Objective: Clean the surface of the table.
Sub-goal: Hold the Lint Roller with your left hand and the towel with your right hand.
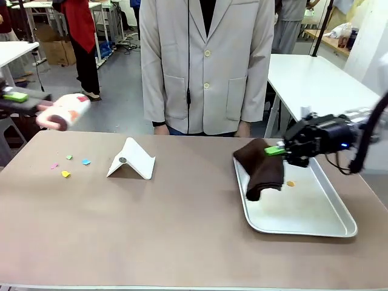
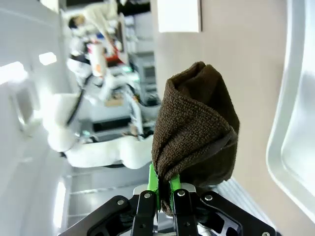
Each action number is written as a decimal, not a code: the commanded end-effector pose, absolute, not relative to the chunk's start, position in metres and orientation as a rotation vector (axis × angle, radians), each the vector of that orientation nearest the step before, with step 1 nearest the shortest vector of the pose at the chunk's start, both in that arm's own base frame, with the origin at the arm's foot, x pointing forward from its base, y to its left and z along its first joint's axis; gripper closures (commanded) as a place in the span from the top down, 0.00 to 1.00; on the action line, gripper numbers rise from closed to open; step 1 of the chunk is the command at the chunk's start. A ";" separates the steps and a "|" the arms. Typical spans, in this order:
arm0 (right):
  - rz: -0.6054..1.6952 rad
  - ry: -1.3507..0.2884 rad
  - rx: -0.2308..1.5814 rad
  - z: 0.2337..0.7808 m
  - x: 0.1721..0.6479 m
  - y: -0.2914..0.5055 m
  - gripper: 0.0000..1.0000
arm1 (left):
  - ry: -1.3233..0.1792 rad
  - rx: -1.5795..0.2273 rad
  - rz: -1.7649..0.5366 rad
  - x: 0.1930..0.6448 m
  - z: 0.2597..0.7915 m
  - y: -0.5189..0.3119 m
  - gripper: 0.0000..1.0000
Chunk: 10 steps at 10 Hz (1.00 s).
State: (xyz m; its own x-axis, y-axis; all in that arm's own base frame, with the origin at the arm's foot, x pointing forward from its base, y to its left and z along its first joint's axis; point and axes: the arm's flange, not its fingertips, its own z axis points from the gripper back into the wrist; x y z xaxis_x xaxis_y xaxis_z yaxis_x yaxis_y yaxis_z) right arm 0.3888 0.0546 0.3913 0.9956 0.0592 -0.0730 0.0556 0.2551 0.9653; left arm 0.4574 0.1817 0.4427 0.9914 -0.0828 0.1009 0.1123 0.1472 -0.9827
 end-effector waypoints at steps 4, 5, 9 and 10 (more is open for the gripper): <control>-0.316 -0.123 1.589 0.363 0.335 -0.066 0.00 | -0.094 -1.352 0.004 0.445 0.383 0.285 0.08; -0.280 -0.143 1.581 0.360 0.334 -0.070 0.00 | -0.099 -1.382 0.042 0.445 0.379 0.289 0.08; -0.320 -0.130 1.554 0.359 0.349 -0.093 0.00 | -0.106 -1.382 0.076 0.445 0.370 0.296 0.08; -0.320 -0.130 1.554 0.359 0.349 -0.093 0.00 | -0.106 -1.382 0.076 0.445 0.370 0.296 0.08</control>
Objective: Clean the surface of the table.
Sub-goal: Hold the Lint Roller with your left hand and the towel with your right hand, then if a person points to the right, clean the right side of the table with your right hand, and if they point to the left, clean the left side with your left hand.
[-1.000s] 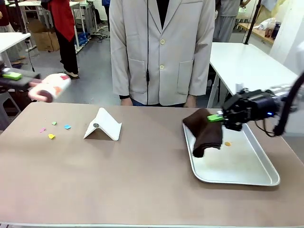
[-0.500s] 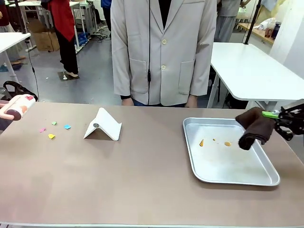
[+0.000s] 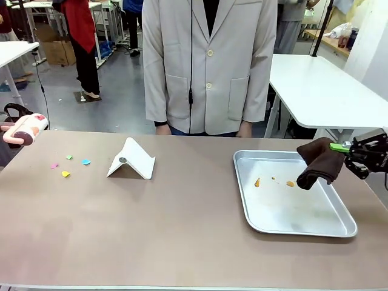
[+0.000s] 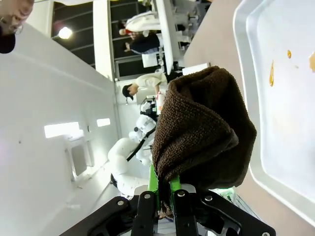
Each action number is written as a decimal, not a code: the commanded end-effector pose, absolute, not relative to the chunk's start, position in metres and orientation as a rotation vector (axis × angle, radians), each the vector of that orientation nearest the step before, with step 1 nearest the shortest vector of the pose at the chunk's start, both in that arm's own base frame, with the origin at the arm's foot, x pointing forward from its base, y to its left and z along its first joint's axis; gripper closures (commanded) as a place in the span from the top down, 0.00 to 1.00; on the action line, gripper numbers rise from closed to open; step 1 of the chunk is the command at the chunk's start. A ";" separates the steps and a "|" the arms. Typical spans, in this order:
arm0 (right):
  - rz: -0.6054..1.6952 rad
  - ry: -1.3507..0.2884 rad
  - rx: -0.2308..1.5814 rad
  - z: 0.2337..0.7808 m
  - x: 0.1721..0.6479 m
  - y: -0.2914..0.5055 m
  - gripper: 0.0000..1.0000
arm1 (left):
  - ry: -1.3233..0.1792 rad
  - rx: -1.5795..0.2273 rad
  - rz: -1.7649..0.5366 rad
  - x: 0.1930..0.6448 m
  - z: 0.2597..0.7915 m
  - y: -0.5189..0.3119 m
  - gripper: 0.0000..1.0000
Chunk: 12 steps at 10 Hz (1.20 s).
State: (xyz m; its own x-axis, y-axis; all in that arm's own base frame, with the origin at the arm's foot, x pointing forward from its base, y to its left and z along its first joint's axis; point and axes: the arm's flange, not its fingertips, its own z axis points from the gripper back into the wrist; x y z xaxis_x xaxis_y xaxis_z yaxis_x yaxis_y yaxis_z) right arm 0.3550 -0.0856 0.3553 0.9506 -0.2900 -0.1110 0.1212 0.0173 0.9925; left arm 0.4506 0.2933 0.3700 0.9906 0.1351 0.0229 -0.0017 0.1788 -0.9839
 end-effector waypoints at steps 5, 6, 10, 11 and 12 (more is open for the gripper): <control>-0.320 -0.130 1.554 0.359 0.349 -0.093 0.00 | -0.106 -1.382 0.076 0.445 0.370 0.296 0.08; -0.320 -0.130 1.554 0.359 0.349 -0.093 0.00 | -0.106 -1.382 0.076 0.445 0.370 0.296 0.08; -0.320 -0.130 1.554 0.359 0.349 -0.093 0.00 | -0.106 -1.382 0.076 0.445 0.370 0.296 0.08; -0.320 -0.130 1.554 0.359 0.349 -0.093 0.00 | -0.106 -1.382 0.076 0.445 0.370 0.296 0.08; -0.320 -0.130 1.554 0.359 0.349 -0.093 0.00 | -0.106 -1.382 0.076 0.445 0.370 0.296 0.08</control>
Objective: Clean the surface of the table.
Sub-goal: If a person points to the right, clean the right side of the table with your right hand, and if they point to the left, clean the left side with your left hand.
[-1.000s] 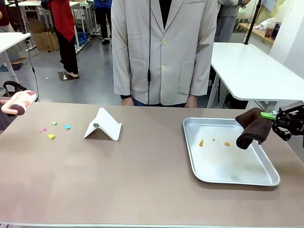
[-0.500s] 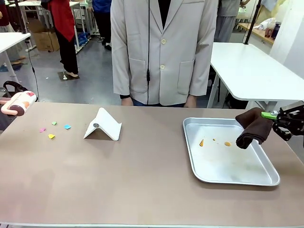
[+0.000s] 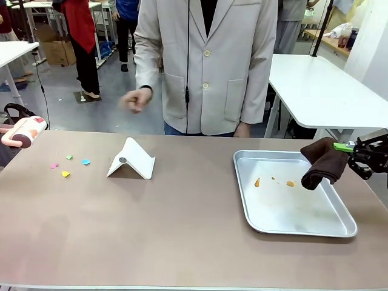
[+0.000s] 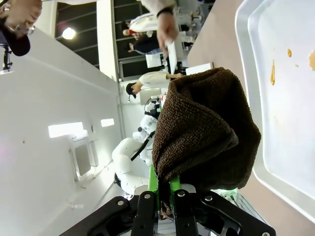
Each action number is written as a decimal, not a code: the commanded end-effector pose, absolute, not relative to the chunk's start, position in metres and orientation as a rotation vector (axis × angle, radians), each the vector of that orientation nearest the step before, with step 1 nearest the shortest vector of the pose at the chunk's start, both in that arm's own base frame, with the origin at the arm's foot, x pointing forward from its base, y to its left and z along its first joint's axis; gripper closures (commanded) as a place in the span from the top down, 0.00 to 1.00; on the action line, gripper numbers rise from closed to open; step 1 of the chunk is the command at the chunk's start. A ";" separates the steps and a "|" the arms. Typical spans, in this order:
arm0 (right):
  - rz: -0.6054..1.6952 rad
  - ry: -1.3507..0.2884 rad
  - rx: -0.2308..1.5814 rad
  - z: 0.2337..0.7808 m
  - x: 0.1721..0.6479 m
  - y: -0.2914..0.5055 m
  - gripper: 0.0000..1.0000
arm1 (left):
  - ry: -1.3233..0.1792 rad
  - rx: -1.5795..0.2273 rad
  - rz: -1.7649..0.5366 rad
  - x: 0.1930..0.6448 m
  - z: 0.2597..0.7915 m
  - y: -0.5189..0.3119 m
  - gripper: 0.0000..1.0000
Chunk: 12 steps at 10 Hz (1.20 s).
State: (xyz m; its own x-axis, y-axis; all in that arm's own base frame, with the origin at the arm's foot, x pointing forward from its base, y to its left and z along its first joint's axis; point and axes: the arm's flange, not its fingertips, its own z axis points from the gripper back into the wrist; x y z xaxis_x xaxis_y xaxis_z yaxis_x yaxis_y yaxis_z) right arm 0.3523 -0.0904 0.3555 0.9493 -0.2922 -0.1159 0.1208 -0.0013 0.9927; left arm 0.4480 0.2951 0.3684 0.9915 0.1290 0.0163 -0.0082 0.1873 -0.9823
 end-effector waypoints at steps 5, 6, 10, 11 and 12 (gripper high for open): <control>-0.320 -0.130 1.554 0.359 0.349 -0.093 0.00 | -0.106 -1.382 0.076 0.445 0.370 0.296 0.08; -0.320 -0.130 1.554 0.359 0.349 -0.093 0.00 | -0.106 -1.382 0.076 0.445 0.370 0.296 0.08; -0.320 -0.130 1.554 0.359 0.349 -0.093 0.00 | -0.106 -1.382 0.076 0.445 0.370 0.296 0.08; -0.320 -0.130 1.554 0.359 0.349 -0.093 0.00 | -0.103 -1.380 0.097 0.448 0.368 0.295 0.22; -0.320 -0.130 1.554 0.359 0.349 -0.093 0.00 | -0.140 -1.318 0.142 0.451 0.373 0.292 0.22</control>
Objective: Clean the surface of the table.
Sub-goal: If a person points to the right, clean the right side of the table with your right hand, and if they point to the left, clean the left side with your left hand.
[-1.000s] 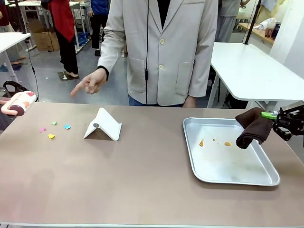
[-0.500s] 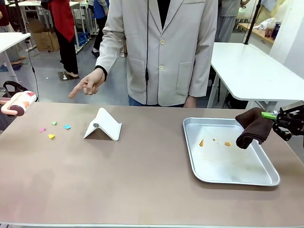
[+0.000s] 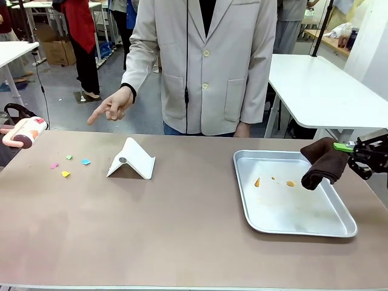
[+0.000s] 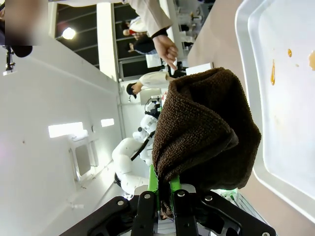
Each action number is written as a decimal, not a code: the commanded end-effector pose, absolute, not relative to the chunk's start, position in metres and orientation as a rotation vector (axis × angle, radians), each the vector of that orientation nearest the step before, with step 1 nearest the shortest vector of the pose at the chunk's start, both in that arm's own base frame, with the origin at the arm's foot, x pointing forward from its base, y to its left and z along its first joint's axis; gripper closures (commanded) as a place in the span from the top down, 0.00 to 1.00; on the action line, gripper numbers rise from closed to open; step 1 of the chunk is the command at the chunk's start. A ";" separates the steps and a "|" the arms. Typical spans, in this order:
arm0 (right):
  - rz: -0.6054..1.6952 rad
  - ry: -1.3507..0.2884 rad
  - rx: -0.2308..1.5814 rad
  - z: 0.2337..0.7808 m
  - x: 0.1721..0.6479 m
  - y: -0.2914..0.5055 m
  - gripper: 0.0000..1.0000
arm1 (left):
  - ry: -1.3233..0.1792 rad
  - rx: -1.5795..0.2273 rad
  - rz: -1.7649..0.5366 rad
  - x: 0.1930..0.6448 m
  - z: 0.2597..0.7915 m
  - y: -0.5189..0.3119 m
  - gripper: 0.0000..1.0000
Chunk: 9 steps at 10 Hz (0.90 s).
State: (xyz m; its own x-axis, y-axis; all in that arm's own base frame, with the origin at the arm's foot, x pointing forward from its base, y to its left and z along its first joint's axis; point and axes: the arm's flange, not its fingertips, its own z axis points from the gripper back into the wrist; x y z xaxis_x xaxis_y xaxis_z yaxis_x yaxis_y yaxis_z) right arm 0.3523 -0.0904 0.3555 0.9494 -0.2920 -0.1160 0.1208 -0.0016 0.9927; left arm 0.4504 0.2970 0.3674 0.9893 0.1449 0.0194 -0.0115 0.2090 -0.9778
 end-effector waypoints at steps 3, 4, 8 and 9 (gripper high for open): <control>-0.320 -0.130 1.554 0.359 0.349 -0.093 0.00 | -0.212 -1.133 0.291 0.463 0.380 0.286 0.22; -0.320 -0.130 1.554 0.359 0.349 -0.093 0.00 | -0.211 -1.089 0.322 0.468 0.380 0.283 0.22; -0.320 -0.130 1.554 0.359 0.349 -0.093 0.00 | -0.142 -0.860 0.383 0.482 0.364 0.270 0.22; -0.320 -0.130 1.554 0.359 0.349 -0.093 0.00 | -0.136 -0.806 0.367 0.481 0.360 0.269 0.22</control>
